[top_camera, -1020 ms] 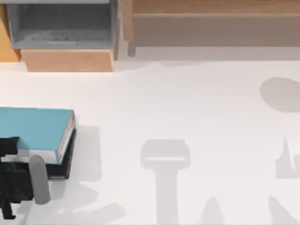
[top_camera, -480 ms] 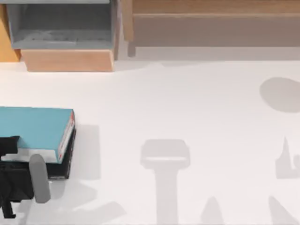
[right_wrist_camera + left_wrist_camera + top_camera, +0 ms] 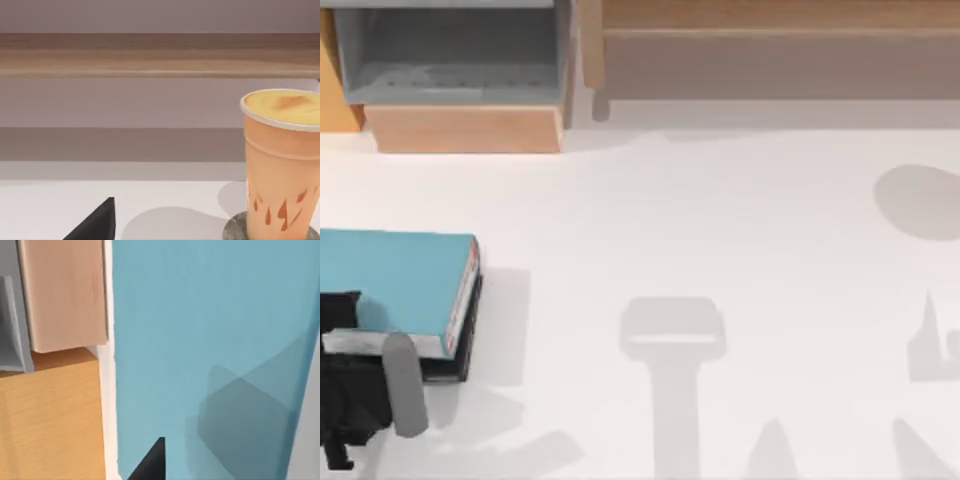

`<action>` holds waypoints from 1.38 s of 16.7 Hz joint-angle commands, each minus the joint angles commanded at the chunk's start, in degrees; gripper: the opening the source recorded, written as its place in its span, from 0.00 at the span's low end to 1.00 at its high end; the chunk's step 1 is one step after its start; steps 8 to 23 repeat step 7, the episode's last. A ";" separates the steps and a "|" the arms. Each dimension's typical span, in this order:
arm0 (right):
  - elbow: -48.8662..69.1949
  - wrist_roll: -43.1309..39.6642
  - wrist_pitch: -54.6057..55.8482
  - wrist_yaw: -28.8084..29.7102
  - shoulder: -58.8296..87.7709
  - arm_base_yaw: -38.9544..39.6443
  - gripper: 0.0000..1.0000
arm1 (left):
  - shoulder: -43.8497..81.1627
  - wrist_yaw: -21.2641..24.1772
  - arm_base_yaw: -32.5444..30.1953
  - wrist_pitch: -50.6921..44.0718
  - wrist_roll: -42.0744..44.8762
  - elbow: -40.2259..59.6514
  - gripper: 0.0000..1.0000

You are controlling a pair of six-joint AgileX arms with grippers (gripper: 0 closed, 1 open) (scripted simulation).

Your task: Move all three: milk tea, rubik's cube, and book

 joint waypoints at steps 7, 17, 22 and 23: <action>0.00 0.00 0.00 0.00 0.00 0.00 1.00 | 0.00 0.00 0.00 0.00 0.00 0.00 1.00; 0.00 0.00 0.00 0.00 0.00 0.00 1.00 | 0.00 0.00 0.00 0.00 0.00 0.00 1.00; 0.00 0.00 0.00 0.00 0.00 0.00 1.00 | 0.00 0.00 0.00 0.00 0.00 0.00 1.00; 0.00 0.00 0.00 0.00 0.00 0.00 1.00 | 0.00 0.00 0.00 0.00 0.00 0.00 1.00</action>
